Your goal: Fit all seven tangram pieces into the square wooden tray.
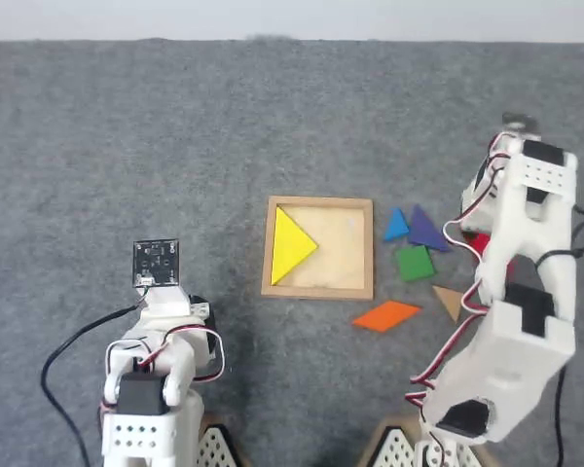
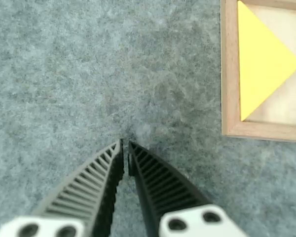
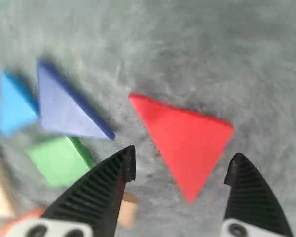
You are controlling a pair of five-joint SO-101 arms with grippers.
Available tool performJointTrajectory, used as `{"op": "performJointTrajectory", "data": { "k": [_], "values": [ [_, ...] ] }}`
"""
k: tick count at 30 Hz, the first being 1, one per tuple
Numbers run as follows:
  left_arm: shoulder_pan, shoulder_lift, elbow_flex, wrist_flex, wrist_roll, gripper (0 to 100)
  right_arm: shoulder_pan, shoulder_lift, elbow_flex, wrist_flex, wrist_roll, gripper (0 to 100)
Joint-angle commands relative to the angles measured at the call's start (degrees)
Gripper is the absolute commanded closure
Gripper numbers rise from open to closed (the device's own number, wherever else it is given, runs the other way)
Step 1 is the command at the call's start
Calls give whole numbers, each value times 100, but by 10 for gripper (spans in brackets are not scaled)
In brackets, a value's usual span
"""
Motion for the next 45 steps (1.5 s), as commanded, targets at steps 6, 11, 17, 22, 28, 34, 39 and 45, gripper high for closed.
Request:
{"op": "performJointTrajectory", "data": {
  "k": [6,11,17,22,28,34,39,45],
  "values": [
    [-35,-114,-75,26,-88,986,-22,145,-237,-48,1292,698],
    [-35,-114,-75,26,-88,986,295,382,-202,-189,1846,698],
    [-35,-114,-75,26,-88,986,725,435,-202,-321,2277,675],
    [-35,-114,-75,26,-88,986,655,549,35,-400,2611,649],
    [-35,-114,-75,26,-88,986,312,892,79,-391,2620,651],
    [-35,-114,-75,26,-88,986,198,1147,79,-330,2629,652],
    [-35,-114,-75,26,-88,986,154,1182,79,-127,2637,653],
    [-35,-114,-75,26,-88,986,127,1209,79,-22,2629,705]
  ]
}}
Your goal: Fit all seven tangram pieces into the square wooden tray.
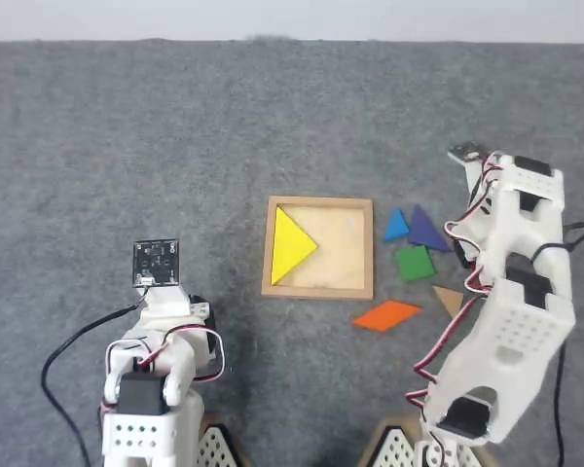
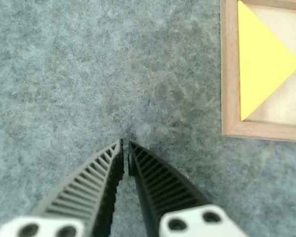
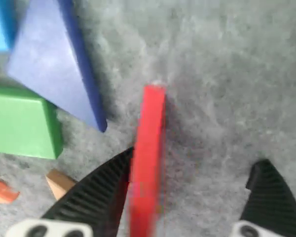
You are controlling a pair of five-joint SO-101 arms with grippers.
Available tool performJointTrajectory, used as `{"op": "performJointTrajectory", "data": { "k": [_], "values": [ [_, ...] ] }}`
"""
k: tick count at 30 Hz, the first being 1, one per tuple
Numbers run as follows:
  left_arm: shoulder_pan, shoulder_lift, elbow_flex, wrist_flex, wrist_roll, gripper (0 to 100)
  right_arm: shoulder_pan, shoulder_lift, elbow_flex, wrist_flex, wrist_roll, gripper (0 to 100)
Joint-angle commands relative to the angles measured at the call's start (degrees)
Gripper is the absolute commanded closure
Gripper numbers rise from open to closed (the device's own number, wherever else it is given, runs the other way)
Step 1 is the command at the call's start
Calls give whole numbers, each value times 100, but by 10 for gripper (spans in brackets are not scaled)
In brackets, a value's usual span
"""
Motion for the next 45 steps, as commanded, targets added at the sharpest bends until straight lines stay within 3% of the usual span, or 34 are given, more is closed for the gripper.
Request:
{"op": "performJointTrajectory", "data": {
  "k": [1,13,20,29,33,36,41,45],
  "values": [
    [-35,-114,-75,26,-88,986,-22,92,62,180,62,724],
    [-35,-114,-75,26,-88,986,-110,22,35,189,-510,991],
    [-35,-114,-75,26,-88,986,-101,-479,35,418,-1134,991],
    [-35,-114,-75,26,-88,986,-242,-2466,62,1077,-1952,991],
    [-35,-114,-75,26,-88,986,-901,-2993,62,1349,-2409,991],
    [-35,-114,-75,26,-88,986,-1798,-3037,62,1376,-2936,991],
    [-35,-114,-75,26,-88,986,-3363,-3037,62,857,-3780,991],
    [-35,-114,-75,26,-88,986,-4040,-2914,176,356,-3938,991]
  ]
}}
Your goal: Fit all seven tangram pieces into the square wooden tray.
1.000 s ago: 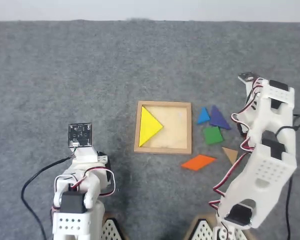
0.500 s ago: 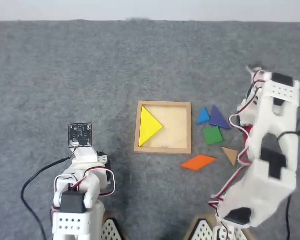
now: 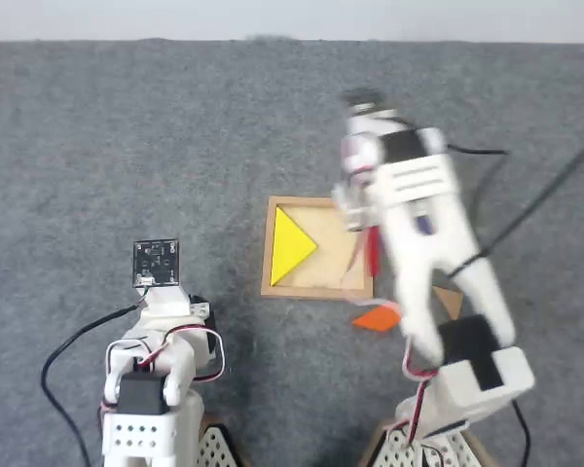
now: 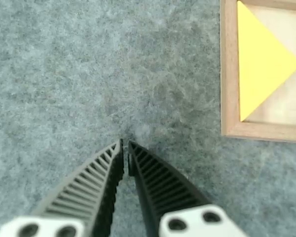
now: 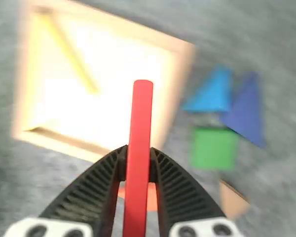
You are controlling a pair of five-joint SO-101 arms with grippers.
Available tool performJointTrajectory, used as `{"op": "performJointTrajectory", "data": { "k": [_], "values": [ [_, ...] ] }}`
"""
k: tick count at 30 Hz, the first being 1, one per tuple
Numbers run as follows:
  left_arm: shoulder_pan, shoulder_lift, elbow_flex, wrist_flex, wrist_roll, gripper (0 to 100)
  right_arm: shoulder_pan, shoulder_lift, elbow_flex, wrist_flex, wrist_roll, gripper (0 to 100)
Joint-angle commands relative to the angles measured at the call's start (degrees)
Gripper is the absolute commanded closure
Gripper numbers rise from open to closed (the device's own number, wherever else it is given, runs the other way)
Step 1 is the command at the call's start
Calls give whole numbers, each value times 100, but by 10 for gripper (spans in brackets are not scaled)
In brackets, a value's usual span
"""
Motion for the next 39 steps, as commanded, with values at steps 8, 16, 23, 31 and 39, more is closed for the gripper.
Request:
{"op": "performJointTrajectory", "data": {
  "k": [8,16,23,31,39],
  "values": [
    [-35,-114,-75,26,-88,986,-752,479,26,-1358,-211,991],
    [-35,-114,-75,26,-88,986,-549,752,35,-1921,-1688,991],
    [-35,-114,-75,26,-88,986,-75,734,79,-2176,-3604,989],
    [-35,-114,-75,26,-88,986,-84,840,369,-3231,-5116,936],
    [-35,-114,-75,26,-88,986,-426,1147,334,-3433,-5380,909]
  ]
}}
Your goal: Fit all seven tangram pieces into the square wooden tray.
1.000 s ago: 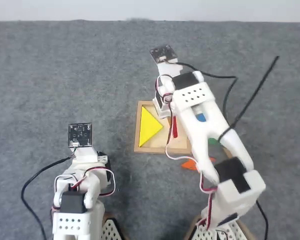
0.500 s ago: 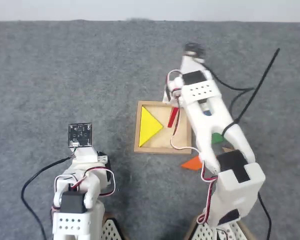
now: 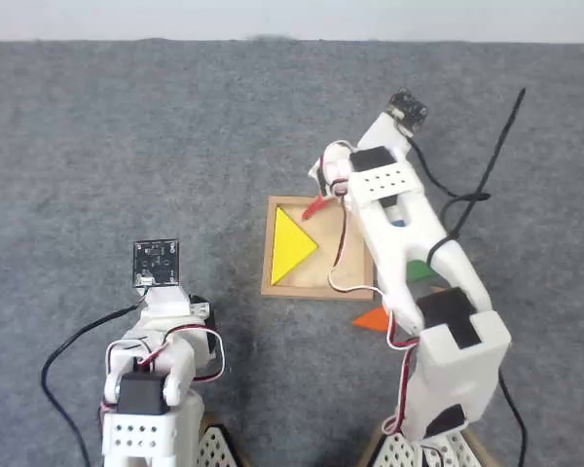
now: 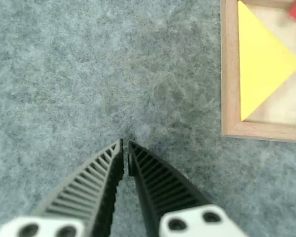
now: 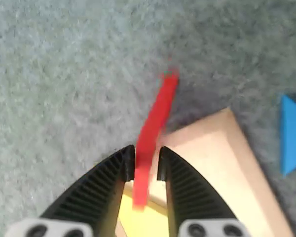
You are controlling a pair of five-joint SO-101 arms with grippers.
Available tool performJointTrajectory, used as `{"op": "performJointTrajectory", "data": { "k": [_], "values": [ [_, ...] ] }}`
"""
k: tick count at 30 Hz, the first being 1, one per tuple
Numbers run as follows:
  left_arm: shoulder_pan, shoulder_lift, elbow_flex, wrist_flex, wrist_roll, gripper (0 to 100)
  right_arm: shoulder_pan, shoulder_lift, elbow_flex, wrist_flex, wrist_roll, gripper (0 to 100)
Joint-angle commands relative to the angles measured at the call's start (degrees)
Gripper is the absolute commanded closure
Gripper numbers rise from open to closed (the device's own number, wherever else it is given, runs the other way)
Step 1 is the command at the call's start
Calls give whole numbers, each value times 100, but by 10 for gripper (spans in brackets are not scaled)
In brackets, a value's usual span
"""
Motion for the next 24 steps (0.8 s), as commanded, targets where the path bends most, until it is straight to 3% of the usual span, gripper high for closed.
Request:
{"op": "performJointTrajectory", "data": {
  "k": [1,7,13,19,24],
  "values": [
    [-35,-114,-75,26,-88,986,-215,66,-105,-101,-105,909],
    [-35,-114,-75,26,-88,986,-321,163,-105,136,-114,913],
    [-35,-114,-75,26,-88,986,-295,154,-158,136,246,991],
    [-35,-114,-75,26,-88,986,-242,-488,-554,-22,2251,992],
    [-35,-114,-75,26,-88,986,119,-321,-747,-1305,4800,992]
  ]
}}
